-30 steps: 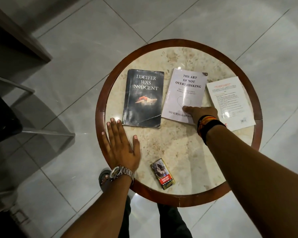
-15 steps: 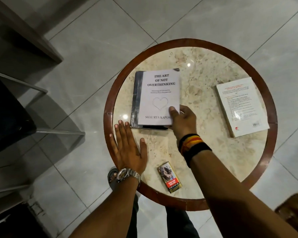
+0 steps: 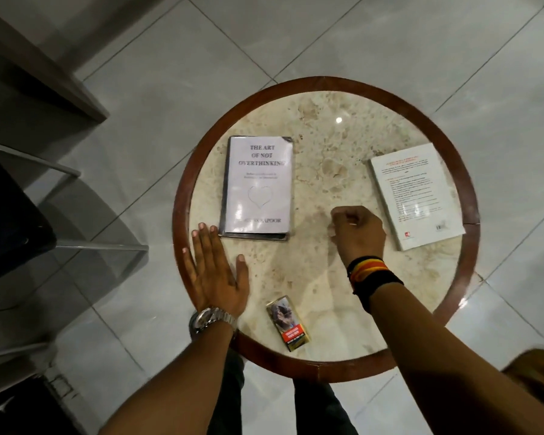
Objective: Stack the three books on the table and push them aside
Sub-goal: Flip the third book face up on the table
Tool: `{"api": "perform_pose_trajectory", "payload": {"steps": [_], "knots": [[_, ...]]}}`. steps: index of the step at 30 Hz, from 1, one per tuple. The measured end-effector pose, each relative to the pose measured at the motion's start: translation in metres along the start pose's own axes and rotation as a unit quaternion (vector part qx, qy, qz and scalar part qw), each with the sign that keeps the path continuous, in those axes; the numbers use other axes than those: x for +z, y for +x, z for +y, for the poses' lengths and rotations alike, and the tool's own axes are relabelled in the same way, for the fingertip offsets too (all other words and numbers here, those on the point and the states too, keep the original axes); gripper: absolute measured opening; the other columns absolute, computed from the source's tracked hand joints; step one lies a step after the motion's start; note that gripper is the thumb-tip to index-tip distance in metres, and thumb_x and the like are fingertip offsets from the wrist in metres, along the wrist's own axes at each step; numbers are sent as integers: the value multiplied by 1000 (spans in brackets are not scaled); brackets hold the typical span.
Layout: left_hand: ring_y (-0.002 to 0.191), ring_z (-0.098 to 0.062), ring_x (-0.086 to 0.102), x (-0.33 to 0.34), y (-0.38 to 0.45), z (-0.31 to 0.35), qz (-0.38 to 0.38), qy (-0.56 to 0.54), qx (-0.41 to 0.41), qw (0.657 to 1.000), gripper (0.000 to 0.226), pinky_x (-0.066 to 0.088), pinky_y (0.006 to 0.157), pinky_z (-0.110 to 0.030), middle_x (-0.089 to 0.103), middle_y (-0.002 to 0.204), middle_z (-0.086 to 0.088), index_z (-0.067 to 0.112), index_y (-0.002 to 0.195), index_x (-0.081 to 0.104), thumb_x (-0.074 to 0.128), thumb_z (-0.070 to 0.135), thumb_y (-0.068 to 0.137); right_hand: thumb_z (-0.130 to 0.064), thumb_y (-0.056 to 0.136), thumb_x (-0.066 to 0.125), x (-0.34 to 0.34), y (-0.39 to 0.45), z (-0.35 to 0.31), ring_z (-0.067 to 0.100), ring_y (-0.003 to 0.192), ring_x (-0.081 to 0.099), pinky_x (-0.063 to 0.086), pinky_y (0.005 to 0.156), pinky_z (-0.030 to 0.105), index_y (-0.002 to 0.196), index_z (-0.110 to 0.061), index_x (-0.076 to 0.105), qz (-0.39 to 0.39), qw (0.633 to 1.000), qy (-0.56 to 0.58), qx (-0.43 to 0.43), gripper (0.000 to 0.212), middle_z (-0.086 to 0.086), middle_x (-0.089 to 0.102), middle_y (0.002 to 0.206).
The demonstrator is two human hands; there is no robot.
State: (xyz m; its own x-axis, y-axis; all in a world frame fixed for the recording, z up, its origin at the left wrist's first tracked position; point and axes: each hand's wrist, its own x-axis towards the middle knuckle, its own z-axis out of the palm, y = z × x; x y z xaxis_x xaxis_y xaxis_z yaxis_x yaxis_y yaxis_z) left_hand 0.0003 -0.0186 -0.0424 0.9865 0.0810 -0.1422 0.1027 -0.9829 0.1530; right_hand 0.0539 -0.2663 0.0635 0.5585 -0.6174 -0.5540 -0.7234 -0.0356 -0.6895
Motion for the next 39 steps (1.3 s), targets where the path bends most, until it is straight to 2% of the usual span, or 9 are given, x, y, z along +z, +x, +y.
{"api": "perform_pose_trajectory", "payload": {"steps": [2,6,11,17,20,23,27,32,39], "knots": [[170,-28,6,-3,-1,2,-2,-1,0,1000,83,3,137,-54,5,182,-11,11,172,1,20,55,104,-26,91,67,-28,15,-6,24,100,69,48,79,23,98,-17,75,69,994,-48,-63,14,0,71,97],[169,-30,6,-9,-2,8,-5,-12,-4,1000,84,4,136,-56,5,182,-13,7,172,5,24,51,102,-27,93,68,-78,54,-8,31,126,52,39,104,35,118,-11,67,113,968,-175,-140,30,12,61,128],[169,-30,6,-12,-1,14,-7,-13,-6,1000,85,3,136,-57,5,182,-14,5,171,7,22,51,101,-49,81,79,-120,88,8,35,139,43,38,115,47,144,-6,44,50,951,-302,-50,84,17,48,146],[170,-29,5,-12,-2,14,1,-13,-8,1000,85,3,136,-56,5,182,-12,6,171,6,23,50,100,-62,57,90,-126,105,11,35,134,48,48,107,50,145,-13,40,73,945,-320,-5,112,12,50,142],[170,-29,5,-11,-1,14,4,-9,-7,1000,85,4,136,-56,4,182,-11,7,172,6,23,51,101,-52,55,94,-129,113,11,28,103,68,58,71,34,115,-14,59,50,970,-236,43,80,3,66,106],[170,-29,6,-10,0,13,8,-9,-4,1000,85,4,136,-56,5,182,-11,7,171,6,23,51,101,-41,61,95,-127,114,10,13,62,61,38,47,19,79,-15,62,27,982,-176,58,45,-1,68,79],[169,-29,6,-8,-1,12,6,-2,-2,1000,84,3,137,-54,5,182,-11,8,172,5,22,52,102,-22,71,89,-117,97,-4,20,73,68,47,52,23,94,-12,61,15,996,-73,43,38,2,69,88],[169,-30,8,-5,0,9,5,-1,0,1000,83,5,136,-55,6,182,-12,10,172,5,19,54,103,-20,77,75,-107,49,-46,5,67,58,43,51,4,92,-18,57,117,971,-55,-200,24,-12,59,81],[169,-29,10,-8,0,8,1,-20,-2,1000,83,5,136,-55,8,182,-11,12,172,7,21,54,102,-19,82,68,-81,28,-19,26,94,61,52,70,38,104,-17,56,101,906,-311,-267,25,3,60,107]]}}
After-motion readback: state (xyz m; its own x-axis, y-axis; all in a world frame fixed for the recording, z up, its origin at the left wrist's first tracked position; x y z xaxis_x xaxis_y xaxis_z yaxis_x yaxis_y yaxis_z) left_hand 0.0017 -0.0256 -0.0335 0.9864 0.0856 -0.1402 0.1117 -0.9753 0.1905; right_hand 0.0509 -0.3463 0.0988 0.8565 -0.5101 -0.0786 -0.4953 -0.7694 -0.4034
